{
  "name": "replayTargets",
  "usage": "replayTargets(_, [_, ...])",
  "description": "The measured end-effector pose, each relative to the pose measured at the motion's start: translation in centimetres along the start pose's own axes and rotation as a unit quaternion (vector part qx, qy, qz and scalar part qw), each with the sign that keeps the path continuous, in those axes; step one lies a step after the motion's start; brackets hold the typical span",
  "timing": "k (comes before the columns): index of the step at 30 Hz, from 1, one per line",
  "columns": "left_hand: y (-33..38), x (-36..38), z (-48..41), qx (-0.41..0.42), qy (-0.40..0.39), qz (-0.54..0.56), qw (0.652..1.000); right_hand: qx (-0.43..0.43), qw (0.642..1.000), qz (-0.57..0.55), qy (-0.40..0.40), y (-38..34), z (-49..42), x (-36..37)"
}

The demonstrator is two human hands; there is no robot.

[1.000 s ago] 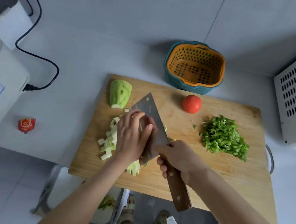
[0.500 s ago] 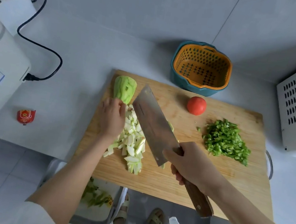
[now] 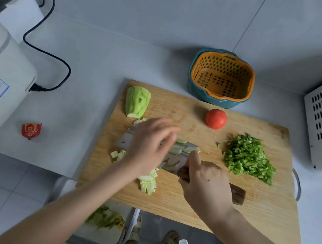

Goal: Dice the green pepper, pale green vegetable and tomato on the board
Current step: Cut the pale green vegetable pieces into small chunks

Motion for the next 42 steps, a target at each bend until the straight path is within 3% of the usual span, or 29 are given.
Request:
replayTargets(4, [0.4, 5.2, 0.9, -0.01, -0.127, -0.119, 0.985, -0.022, 0.998, 0.035, 0.036, -0.1, 0.1, -0.2])
replayTargets(13, [0.2, 7.1, -0.7, -0.105, -0.011, 0.119, 0.987, -0.032, 0.996, 0.064, 0.048, -0.1, 0.1, 0.0])
replayTargets(17, [0.1, 7.2, -1.1, -0.107, 0.012, 0.127, 0.986, -0.031, 0.997, 0.062, 0.045, 0.0, 0.0, 0.0])
replayTargets(25, [-0.9, 7.4, -1.7, -0.1, -0.041, 0.122, 0.987, -0.019, 0.998, 0.041, 0.034, 0.5, 0.6, 0.2])
replayTargets(34, [-2.3, 7.2, -1.6, -0.096, -0.029, 0.104, 0.99, -0.022, 0.998, 0.028, 0.054, 0.5, 1.0, -0.3])
replayTargets(42, [-6.9, 5.5, -1.5, -0.16, 0.011, 0.011, 0.987, -0.008, 1.0, 0.019, 0.023, 1.9, 2.2, -1.4])
Point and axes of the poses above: each hand's wrist, its own z-axis away from the middle knuckle, its own x-axis out of the palm, y = z × x, the point moved 4 cm from there along -z, towards the middle knuckle, and after that the axes turned 9 degrees about -x, right-handed, at the moved point
